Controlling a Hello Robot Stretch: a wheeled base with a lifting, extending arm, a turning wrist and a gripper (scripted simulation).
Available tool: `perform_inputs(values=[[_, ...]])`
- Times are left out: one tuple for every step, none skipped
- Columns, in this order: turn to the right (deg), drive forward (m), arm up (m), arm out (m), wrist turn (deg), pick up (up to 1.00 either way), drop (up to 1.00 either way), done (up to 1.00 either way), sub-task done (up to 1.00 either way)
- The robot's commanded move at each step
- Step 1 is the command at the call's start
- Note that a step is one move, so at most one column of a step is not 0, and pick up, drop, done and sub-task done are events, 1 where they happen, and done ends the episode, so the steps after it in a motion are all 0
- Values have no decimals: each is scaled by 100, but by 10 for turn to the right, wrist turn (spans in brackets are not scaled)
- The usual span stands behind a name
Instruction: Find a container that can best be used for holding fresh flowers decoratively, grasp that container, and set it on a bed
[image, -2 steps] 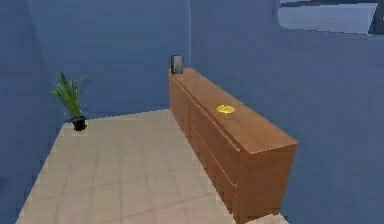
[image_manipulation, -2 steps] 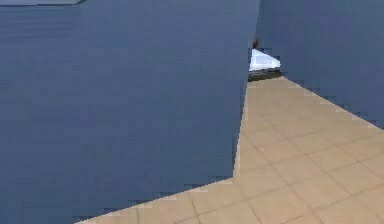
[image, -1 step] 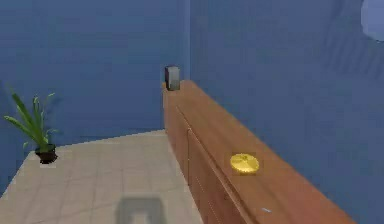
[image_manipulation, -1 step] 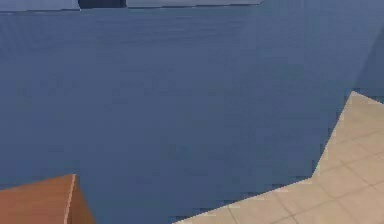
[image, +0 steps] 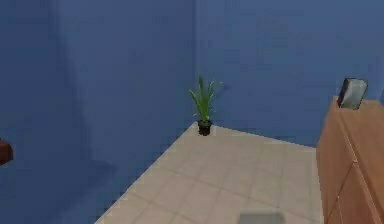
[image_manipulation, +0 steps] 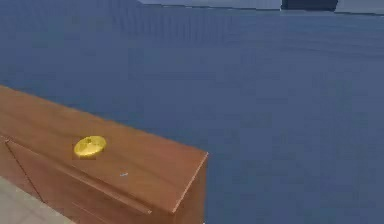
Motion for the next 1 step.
perform_inputs(values=[[-240,0,0,0,0,0,0,0,0]])
